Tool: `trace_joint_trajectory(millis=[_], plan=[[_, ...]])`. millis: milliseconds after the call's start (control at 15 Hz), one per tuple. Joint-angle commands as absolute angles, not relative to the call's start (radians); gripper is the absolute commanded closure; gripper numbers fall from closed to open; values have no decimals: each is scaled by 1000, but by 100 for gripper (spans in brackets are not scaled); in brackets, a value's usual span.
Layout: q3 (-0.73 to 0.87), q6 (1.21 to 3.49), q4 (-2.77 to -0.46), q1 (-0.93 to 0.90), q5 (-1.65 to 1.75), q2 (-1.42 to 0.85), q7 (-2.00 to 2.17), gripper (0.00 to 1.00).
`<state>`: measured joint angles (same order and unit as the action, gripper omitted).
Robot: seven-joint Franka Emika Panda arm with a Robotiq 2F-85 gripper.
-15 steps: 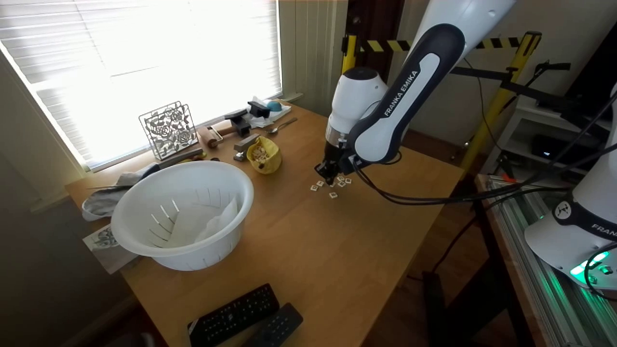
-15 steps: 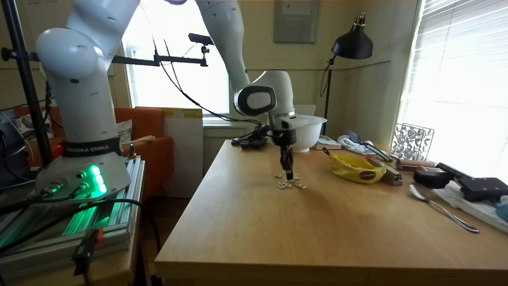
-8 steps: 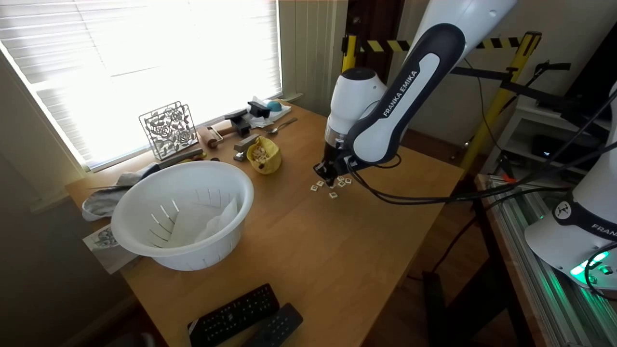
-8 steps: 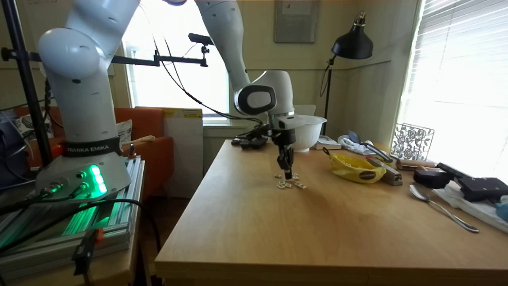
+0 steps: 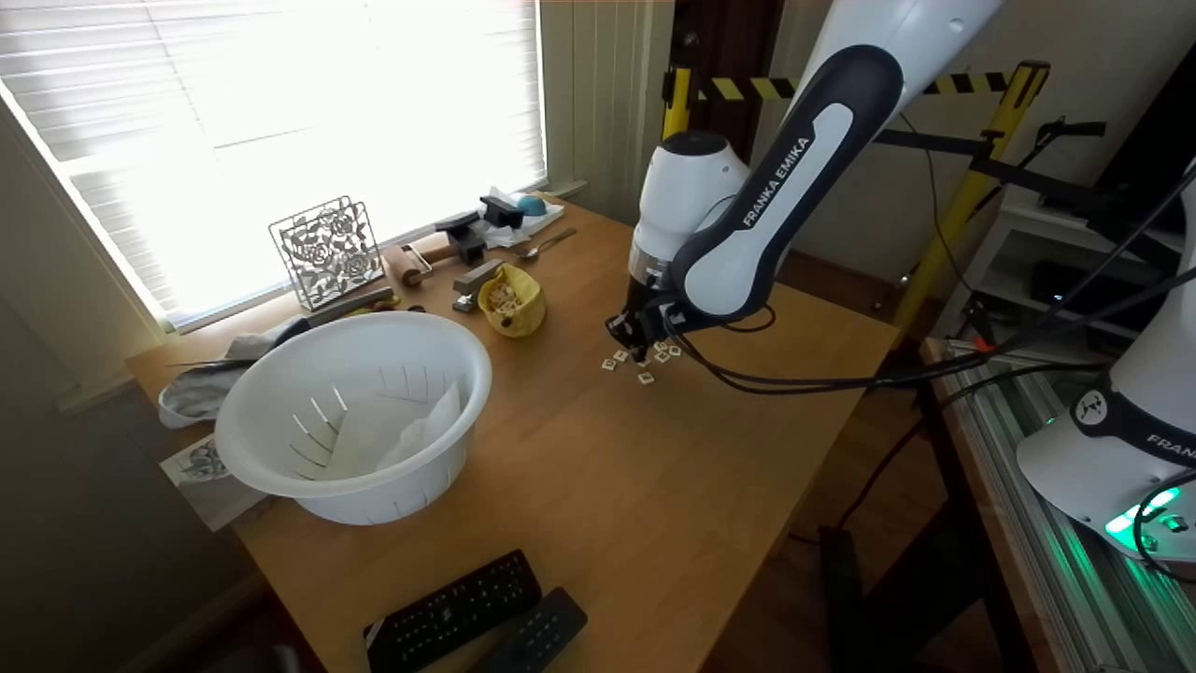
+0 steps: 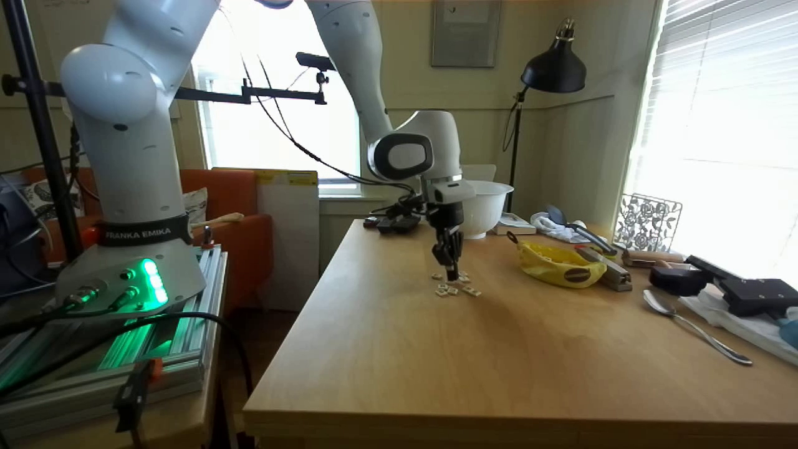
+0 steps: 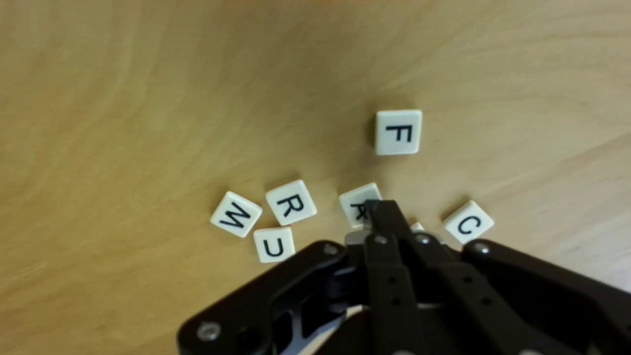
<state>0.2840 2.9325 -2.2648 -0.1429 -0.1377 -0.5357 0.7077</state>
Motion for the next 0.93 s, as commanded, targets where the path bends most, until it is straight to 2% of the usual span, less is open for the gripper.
trace_joint_trajectory(millis=[0, 867], plan=[[270, 2902, -2252, -158, -174, -572, 760, 100], [258, 2904, -2265, -162, -187, -567, 892, 100]])
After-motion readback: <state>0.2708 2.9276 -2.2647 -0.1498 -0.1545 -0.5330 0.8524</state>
